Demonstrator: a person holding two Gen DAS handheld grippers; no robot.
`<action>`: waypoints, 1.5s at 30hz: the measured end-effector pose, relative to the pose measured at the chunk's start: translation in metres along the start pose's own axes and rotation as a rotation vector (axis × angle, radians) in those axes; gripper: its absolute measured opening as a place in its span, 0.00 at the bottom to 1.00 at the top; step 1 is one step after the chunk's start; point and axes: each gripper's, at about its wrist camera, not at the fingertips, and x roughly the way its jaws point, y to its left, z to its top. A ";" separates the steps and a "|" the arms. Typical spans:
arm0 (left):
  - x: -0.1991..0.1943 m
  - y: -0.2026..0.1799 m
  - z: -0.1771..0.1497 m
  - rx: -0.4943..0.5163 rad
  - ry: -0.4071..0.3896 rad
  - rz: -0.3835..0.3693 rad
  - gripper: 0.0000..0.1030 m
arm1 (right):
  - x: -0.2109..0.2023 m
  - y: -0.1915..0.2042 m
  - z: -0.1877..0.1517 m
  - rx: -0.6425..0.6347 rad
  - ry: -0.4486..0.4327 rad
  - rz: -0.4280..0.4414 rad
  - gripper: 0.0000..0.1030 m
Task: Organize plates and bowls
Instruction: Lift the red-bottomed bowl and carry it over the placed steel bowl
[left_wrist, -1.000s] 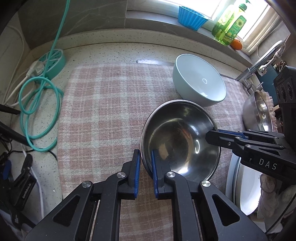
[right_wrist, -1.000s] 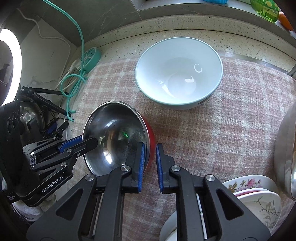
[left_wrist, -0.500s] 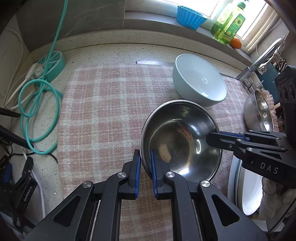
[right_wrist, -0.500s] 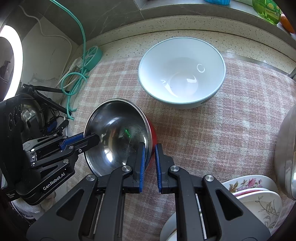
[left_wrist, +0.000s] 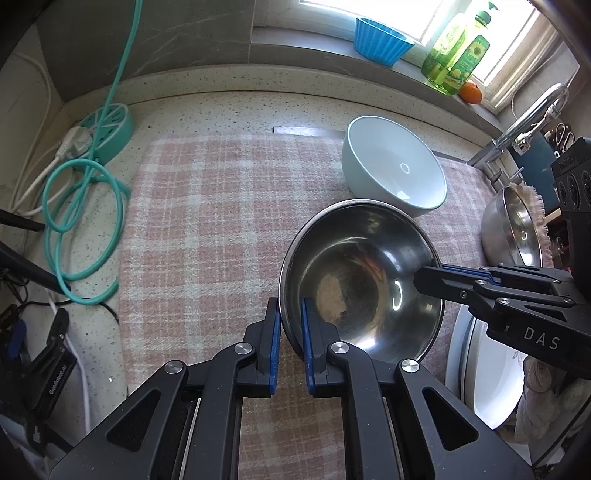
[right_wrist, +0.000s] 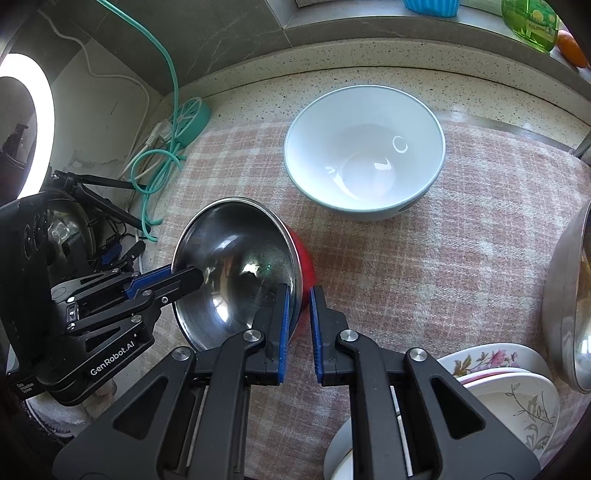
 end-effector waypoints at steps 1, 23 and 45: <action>-0.002 -0.001 0.000 0.000 -0.003 -0.002 0.09 | -0.003 0.000 -0.001 0.002 -0.004 0.003 0.10; -0.048 -0.076 0.019 0.125 -0.105 -0.053 0.09 | -0.100 -0.044 -0.025 0.088 -0.147 0.029 0.11; -0.028 -0.204 0.045 0.249 -0.107 -0.152 0.09 | -0.182 -0.159 -0.054 0.228 -0.230 -0.039 0.11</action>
